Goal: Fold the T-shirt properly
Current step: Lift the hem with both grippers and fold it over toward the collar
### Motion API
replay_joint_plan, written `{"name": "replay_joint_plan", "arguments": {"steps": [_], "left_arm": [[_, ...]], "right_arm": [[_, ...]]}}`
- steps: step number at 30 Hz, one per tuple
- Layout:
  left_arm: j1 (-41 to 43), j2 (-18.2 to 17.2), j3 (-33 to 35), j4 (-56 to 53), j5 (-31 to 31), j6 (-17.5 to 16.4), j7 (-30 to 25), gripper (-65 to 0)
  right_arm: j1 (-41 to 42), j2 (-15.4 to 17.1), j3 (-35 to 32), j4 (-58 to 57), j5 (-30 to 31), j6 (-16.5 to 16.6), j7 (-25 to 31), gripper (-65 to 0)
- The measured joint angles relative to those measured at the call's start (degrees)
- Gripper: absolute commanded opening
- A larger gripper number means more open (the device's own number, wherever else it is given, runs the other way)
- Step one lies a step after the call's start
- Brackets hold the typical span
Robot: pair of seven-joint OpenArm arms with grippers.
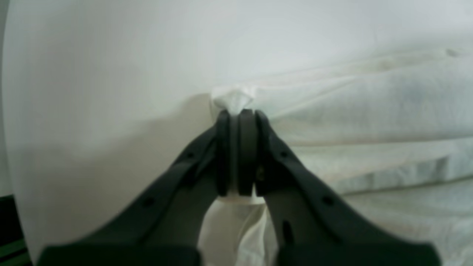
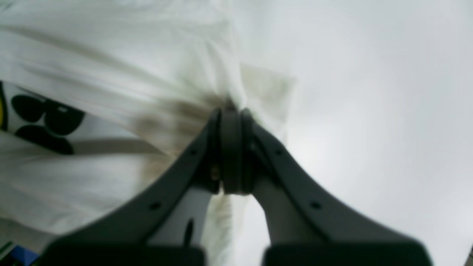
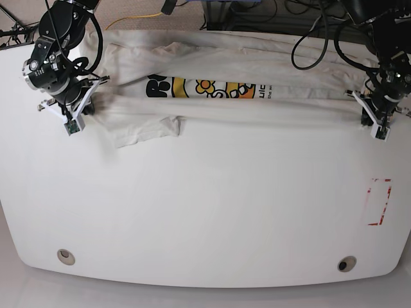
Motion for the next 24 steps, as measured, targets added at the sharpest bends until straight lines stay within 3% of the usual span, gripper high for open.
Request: {"name": "replay_joint_plan", "arguments": {"steps": [8, 10, 14, 16, 18, 21, 24], "left_arm": [[4.37, 0.68, -0.13, 1.05, 0.35, 0.15, 0.04, -65.0], [5.03, 1.77, -1.03, 1.05, 0.35, 0.15, 0.02, -65.0], [5.75, 1.84, -1.55, 1.05, 0.57, 0.15, 0.5, -65.0], [5.73, 1.64, -1.46, 1.05, 0.57, 0.13, 2.73, -65.0], [5.75, 1.44, -1.44, 1.05, 0.57, 0.15, 5.16, -65.0], [5.64, 1.4, -1.44, 1.05, 0.81, 0.15, 6.97, -63.9], [4.92, 0.39, -0.5, 1.05, 0.76, 0.17, 7.3, -53.7]], "right_arm": [[-5.42, -0.15, -0.02, -0.02, 1.46, 0.02, -0.04, -65.0], [-6.32, -0.48, -0.04, -0.02, 1.4, 0.0, 0.24, -62.3], [-6.64, -1.79, 0.04, -0.09, -0.37, 0.0, -0.39, -43.6], [-6.47, -1.81, 0.04, -0.07, -1.9, 0.0, -0.09, -30.8], [-6.45, -2.1, 1.27, -0.07, -2.03, 0.02, -0.13, -22.2], [-6.29, -2.19, 5.79, 0.09, 0.81, 0.02, -0.17, -19.0], [-5.51, -1.55, 8.85, 0.28, 6.8, -0.24, -1.22, -19.2]]}}
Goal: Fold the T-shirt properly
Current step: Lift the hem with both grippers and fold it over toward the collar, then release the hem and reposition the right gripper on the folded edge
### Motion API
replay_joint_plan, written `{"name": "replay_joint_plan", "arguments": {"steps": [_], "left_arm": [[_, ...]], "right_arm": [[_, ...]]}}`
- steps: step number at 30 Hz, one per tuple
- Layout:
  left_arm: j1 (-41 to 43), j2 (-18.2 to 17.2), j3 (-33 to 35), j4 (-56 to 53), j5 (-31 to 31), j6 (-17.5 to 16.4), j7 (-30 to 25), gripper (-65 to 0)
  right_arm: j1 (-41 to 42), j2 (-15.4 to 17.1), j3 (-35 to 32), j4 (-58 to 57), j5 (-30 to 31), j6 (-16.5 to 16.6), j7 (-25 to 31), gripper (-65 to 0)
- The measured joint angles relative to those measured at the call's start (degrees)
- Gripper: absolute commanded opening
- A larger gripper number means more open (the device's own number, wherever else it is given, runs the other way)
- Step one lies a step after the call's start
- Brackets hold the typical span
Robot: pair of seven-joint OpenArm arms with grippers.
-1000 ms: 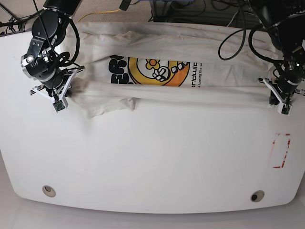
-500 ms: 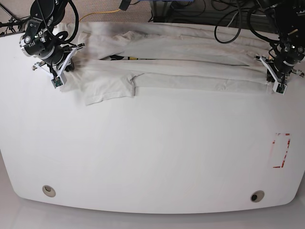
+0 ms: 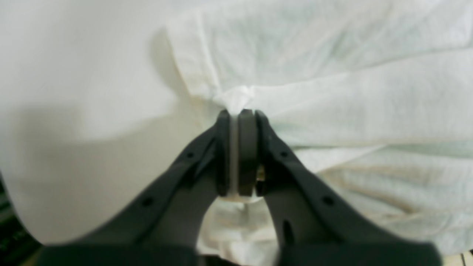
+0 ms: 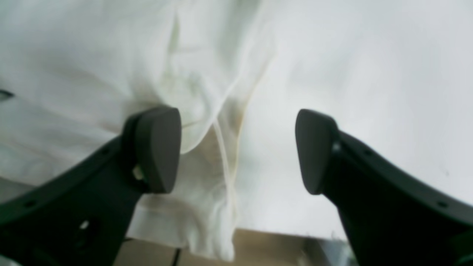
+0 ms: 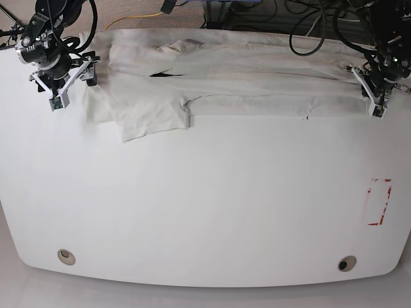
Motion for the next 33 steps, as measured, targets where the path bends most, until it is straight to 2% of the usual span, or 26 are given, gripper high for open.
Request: {"name": "replay_joint_plan", "arguments": {"steps": [3, 5, 7, 11, 17, 21, 26, 33], "left_arm": [[-0.48, -0.85, 0.85, 0.04, -0.26, -0.02, -0.46, -42.6], [-0.44, -0.9, 0.79, 0.04, -0.2, 0.0, -0.59, -37.1], [-0.13, -0.87, 0.66, 0.48, 0.07, 0.0, -0.15, -34.3], [-0.13, -0.87, 0.66, 2.03, -0.02, 0.0, 0.39, -34.3], [-0.26, -0.83, 0.61, 2.12, 0.0, 0.0, 0.42, -34.4], [-0.22, -0.87, 0.57, 2.27, 0.02, 0.0, 0.46, -34.4], [-0.31, -0.87, 0.57, 2.86, 0.0, 0.02, 0.42, -34.4], [-0.28, -0.87, 0.48, 3.06, 0.0, 0.02, 0.42, -34.4]], "right_arm": [[1.31, 1.42, -0.98, -0.02, 8.37, 0.07, 0.55, -19.2], [3.02, 1.95, -1.88, -0.09, 10.34, 0.15, 0.7, -19.2], [4.9, 2.56, -3.69, -0.81, 9.75, 0.11, 0.66, -19.2], [9.05, 2.64, -6.58, -4.98, 9.75, 0.24, 0.5, -19.2], [15.02, 2.64, -12.46, -13.49, 4.39, 0.22, 1.09, -19.2], [19.71, 2.51, -14.12, -20.92, -0.74, 0.11, 1.77, -19.2], [23.21, 2.8, -16.06, -28.0, -4.0, 0.07, 4.46, -19.2], [24.3, 2.6, -18.84, -33.07, -3.39, 0.09, 7.15, -19.3]]}}
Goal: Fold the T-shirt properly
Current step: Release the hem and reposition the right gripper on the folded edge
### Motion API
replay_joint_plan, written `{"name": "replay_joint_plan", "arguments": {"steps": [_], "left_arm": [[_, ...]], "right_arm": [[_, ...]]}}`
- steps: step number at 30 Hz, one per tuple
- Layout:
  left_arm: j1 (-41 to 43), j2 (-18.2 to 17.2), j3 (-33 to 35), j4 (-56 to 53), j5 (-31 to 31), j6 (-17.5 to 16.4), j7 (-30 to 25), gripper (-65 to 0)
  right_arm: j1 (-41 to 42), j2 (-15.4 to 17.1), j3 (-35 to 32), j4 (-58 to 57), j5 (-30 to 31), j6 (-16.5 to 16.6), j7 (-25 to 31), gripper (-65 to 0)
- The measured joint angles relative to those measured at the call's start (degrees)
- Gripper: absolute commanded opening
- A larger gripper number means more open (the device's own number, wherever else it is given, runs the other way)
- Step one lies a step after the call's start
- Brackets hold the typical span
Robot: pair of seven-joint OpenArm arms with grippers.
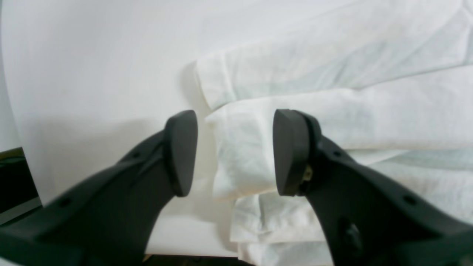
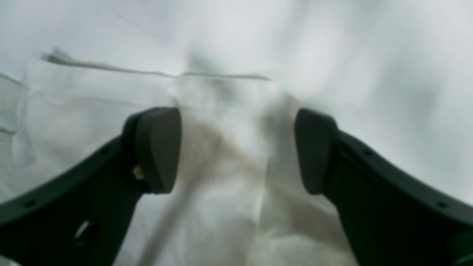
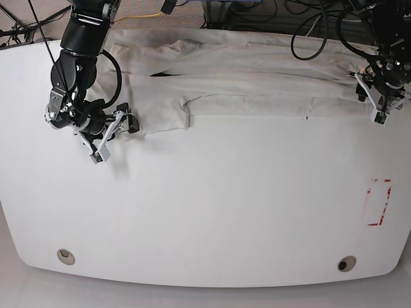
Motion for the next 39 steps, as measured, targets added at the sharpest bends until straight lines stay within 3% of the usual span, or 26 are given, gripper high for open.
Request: {"name": "replay_joint_plan", "arguments": {"steps": [2, 5, 10, 11, 16, 22, 31, 39], "left_arm": [[0.0, 0.02, 0.0, 0.0, 0.02, -0.02, 0.02, -34.4], [0.0, 0.0, 0.0, 0.02, -0.04, -0.02, 0.0, -34.4], [-0.02, 0.02, 0.0, 0.0, 0.0, -0.02, 0.02, -34.4], [0.0, 0.0, 0.0, 0.0, 0.0, 0.0, 0.02, -34.4], [0.0, 0.0, 0.04, 0.0, 0.0, 0.0, 0.02, -34.4], [0.0, 0.0, 0.09, -0.04, 0.04, 0.0, 0.07, -34.4], [0.04, 0.0, 0.33, -0.17, -0.07, -0.02, -0.2, -34.4], [0.02, 0.02, 1.18, -3.61, 0.02, 0.0, -0.24, -34.4]], "right_arm": [[-0.04, -0.13, 0.02, -0.04, 0.15, -0.02, 0.39, -22.0], [-0.07, -0.35, 0.04, -0.33, 0.0, -0.02, 0.57, -32.5], [-0.17, -1.55, -0.02, -0.44, 0.0, -0.02, 0.37, -61.5], [-0.24, -1.75, -0.02, -0.5, 0.0, -0.02, 0.35, -64.5], [-0.87, -1.79, 0.37, 0.98, -0.37, -0.04, -0.44, -65.0], [-5.88, -2.05, 3.67, 13.66, 2.23, -0.04, -3.13, -65.0], [-16.02, -1.22, 11.3, 27.61, 19.04, -0.22, -14.84, -65.0], [-27.52, 1.92, 14.21, 30.51, 35.91, -0.04, -15.96, -65.0]]}}
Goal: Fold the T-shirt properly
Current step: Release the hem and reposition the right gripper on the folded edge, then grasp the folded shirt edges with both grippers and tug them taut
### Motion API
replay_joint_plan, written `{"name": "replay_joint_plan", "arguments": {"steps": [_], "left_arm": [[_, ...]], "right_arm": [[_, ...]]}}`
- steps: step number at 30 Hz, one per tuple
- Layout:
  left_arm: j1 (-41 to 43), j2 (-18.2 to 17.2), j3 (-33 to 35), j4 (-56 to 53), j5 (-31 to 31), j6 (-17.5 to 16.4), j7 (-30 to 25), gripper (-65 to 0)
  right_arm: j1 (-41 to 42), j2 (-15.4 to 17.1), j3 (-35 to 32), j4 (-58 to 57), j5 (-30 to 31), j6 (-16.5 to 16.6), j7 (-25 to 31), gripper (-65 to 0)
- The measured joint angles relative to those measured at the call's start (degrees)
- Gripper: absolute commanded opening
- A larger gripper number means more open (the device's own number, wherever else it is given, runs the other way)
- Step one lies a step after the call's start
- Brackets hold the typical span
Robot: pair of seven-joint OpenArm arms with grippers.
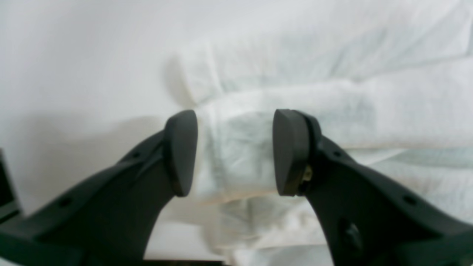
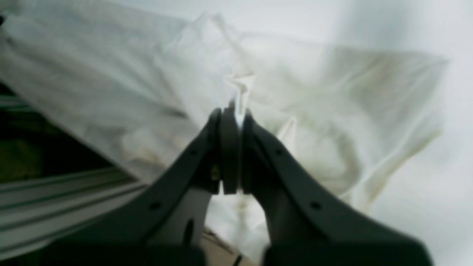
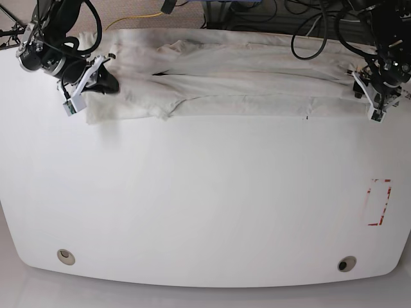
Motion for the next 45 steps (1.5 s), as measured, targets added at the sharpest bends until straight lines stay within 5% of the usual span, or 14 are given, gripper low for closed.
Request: {"name": "replay_joint_plan", "arguments": {"steps": [23, 25, 30, 34, 45], "left_arm": [[-0.04, -0.02, 0.09, -1.49, -0.02, 0.0, -0.07, -34.3], [-0.04, -0.02, 0.09, -1.49, -0.02, 0.0, -0.13, -34.3], [-0.02, -0.17, 0.09, -1.49, -0.02, 0.0, -0.13, -34.2], [-0.46, -1.27, 0.09, -1.49, -0.2, -0.02, -0.11, -34.0], [-3.1, -1.2, -0.02, -1.2, -0.42, -0.02, 0.37, -33.9]], "right_arm": [[-10.56, 0.63, 2.91, 0.0, 0.83, 0.0, 0.7, -64.2], [-10.62, 0.63, 2.91, 0.0, -0.87, 0.0, 0.87, -60.1], [-9.46, 0.24, 5.42, 0.0, -5.53, 0.02, 0.92, -36.0], [-9.2, 0.33, 10.32, 0.04, -6.27, 0.02, 0.83, -22.7], [-7.32, 0.28, 5.88, 0.37, 7.96, 0.0, 0.66, -21.4]]}}
